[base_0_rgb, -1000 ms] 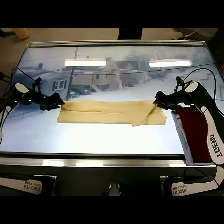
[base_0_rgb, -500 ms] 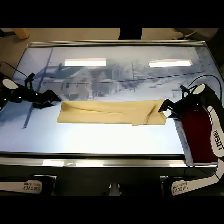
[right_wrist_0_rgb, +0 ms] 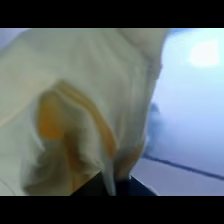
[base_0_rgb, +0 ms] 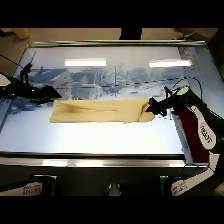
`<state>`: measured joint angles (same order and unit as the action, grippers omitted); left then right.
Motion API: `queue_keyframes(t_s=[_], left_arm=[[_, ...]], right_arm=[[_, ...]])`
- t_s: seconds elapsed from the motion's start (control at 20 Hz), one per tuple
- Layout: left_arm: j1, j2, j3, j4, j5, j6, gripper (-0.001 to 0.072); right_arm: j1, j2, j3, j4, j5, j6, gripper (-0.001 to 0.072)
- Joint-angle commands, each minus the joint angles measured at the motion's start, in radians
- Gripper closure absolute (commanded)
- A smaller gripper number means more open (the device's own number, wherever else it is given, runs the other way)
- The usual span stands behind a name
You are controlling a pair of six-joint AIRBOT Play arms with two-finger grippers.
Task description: Fold the shirts.
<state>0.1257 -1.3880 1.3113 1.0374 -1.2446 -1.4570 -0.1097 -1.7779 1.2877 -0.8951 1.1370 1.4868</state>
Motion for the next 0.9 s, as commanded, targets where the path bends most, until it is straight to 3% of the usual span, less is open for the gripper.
queue_keyframes(t_s=[0.0, 0.05, 0.1, 0.3, 0.45, 0.75, 0.85], left_arm=[[-0.084, 0.000, -0.019, -0.003, 0.036, -0.001, 0.0286], [-0.125, -0.010, -0.040, -0.005, 0.074, -0.001, 0.0602], [-0.179, -0.023, -0.071, -0.022, 0.137, -0.001, 0.0675], [-0.402, -0.154, -0.164, -0.274, 0.372, -0.001, 0.0676], [-0.558, -0.291, -0.164, -0.497, 0.448, 0.012, 0.0676], [-0.827, -0.453, -0.137, -1.066, 0.536, 0.271, 0.0676], [-0.816, -0.462, -0.103, -1.077, 0.529, 0.323, 0.0681]], right_arm=[[0.024, 0.037, 0.035, 0.087, 0.058, -0.043, 0.0689], [0.024, 0.069, 0.049, 0.080, 0.086, -0.051, 0.0690], [0.024, 0.111, 0.055, 0.080, 0.112, -0.051, 0.0692], [0.025, 0.299, 0.055, 0.080, 0.238, -0.019, 0.0693], [0.025, 0.440, 0.055, 0.080, 0.305, 0.017, 0.0693], [0.025, 0.672, 0.055, 0.087, 0.301, 0.097, 0.0692], [0.026, 0.676, 0.055, 0.090, 0.301, 0.116, 0.0693]])
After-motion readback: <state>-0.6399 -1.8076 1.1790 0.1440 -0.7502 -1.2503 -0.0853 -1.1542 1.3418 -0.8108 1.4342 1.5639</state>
